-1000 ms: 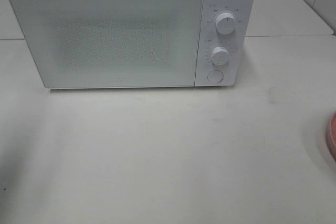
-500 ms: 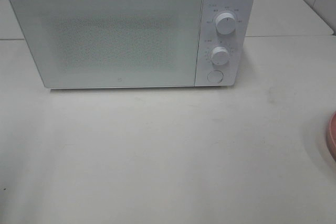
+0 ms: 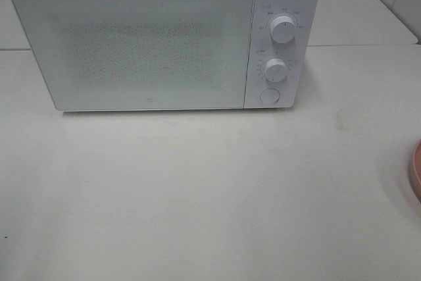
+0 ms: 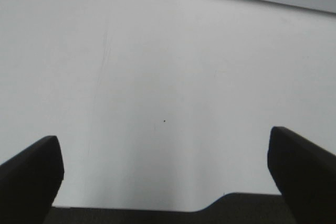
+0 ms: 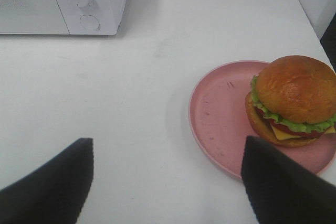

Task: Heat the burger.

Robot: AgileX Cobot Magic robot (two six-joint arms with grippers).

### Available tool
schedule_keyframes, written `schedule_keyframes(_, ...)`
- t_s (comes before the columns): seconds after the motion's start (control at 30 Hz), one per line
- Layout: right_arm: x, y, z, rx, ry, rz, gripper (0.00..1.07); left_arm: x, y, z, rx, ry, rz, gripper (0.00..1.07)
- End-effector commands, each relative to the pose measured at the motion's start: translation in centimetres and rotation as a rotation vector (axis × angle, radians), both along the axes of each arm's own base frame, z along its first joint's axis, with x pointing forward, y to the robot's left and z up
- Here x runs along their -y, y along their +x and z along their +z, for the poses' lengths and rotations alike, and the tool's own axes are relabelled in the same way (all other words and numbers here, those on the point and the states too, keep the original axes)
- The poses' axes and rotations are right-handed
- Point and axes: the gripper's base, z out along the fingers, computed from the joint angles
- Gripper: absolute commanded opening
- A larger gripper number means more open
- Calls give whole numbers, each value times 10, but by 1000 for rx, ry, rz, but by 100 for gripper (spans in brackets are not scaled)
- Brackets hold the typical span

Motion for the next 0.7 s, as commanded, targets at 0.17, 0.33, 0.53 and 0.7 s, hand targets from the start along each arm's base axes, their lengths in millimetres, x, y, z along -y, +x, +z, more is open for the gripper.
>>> schedule_keyframes(0.17,0,-4,0,27,-7,1,76,-1,-25,4,168,48,5,98)
schedule_keyframes(0.33,0,-4,0,27,-7,1,76,-1,-38,3,240,63,6,98)
schedule_keyframes(0.53,0,-4,0,27,-7,1,76,-1,-50,2,314,65,7,98)
schedule_keyframes(0.7,0,-3,0,23,-7,1,76,-1,-49,2,309,64,5,98)
